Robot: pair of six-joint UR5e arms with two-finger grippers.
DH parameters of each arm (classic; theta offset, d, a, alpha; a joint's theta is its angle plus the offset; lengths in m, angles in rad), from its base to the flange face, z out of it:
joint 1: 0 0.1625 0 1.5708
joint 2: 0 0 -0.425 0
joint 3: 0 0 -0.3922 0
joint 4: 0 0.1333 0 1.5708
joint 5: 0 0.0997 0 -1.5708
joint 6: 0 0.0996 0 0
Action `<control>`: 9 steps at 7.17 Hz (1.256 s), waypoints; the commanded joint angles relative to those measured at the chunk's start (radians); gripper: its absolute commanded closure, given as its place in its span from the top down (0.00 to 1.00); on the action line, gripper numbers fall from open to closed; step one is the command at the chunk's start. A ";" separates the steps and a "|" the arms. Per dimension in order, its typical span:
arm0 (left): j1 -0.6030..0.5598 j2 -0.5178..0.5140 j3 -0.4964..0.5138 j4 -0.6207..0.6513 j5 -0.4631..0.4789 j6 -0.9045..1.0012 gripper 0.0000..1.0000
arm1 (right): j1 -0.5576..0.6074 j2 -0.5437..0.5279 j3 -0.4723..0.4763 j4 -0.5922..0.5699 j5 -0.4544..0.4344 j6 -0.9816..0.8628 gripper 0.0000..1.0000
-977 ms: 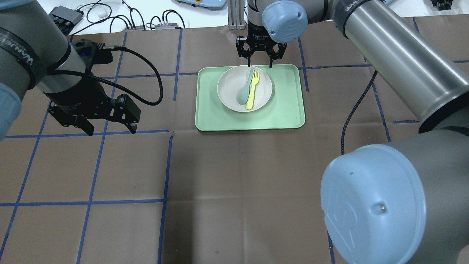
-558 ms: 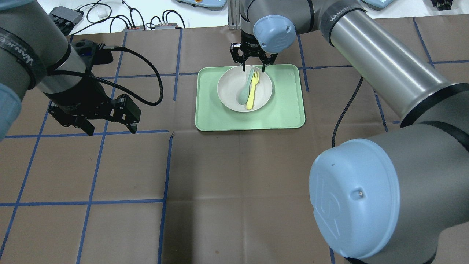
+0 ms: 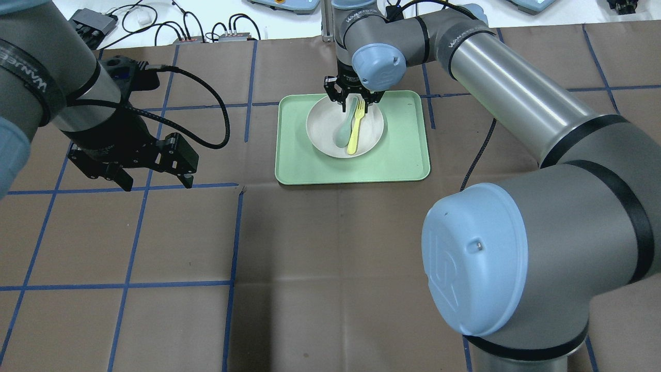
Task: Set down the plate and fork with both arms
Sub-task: 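Move the right gripper over the plate and lower onto the yellow fork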
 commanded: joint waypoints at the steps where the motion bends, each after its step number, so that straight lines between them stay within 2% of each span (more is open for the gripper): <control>1: 0.000 0.000 0.000 0.000 0.000 0.000 1.00 | -0.002 0.011 0.002 -0.011 -0.001 0.000 0.55; 9: 0.000 0.000 0.000 0.000 0.000 0.000 1.00 | -0.009 0.051 0.002 -0.012 -0.001 0.008 0.52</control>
